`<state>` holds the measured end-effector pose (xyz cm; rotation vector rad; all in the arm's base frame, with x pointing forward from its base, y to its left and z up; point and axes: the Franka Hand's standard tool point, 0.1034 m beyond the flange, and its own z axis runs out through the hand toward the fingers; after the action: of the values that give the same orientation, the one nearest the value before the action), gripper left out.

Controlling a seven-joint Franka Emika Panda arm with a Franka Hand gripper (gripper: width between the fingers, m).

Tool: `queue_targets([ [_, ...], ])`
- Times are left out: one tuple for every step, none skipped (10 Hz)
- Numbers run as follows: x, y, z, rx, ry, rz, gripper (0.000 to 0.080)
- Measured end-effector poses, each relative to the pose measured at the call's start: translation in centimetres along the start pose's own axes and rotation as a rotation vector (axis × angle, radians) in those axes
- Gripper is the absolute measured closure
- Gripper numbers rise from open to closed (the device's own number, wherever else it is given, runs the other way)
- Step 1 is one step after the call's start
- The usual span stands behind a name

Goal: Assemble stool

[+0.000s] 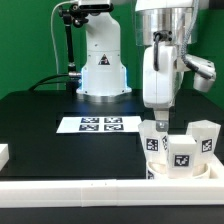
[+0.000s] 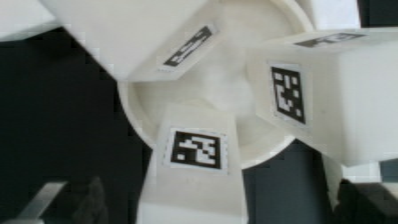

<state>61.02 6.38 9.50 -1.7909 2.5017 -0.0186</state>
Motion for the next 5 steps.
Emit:
queue_targets([
  [0.0,0.0,0.0,0.0,0.0,0.0,0.0151],
  [0.12,0.1,0.05,-0.008,0.01,-0.122,0.0151],
  [0.19,0.29,0.06,-0.026,0.019,-0.238,0.0151],
  [0.14,0.14,-0.15,-0.027,0.017,-0.3,0.0151],
  [0.24,-0.07,-0.29,-0.025,0.022,-0.427,0.0151],
])
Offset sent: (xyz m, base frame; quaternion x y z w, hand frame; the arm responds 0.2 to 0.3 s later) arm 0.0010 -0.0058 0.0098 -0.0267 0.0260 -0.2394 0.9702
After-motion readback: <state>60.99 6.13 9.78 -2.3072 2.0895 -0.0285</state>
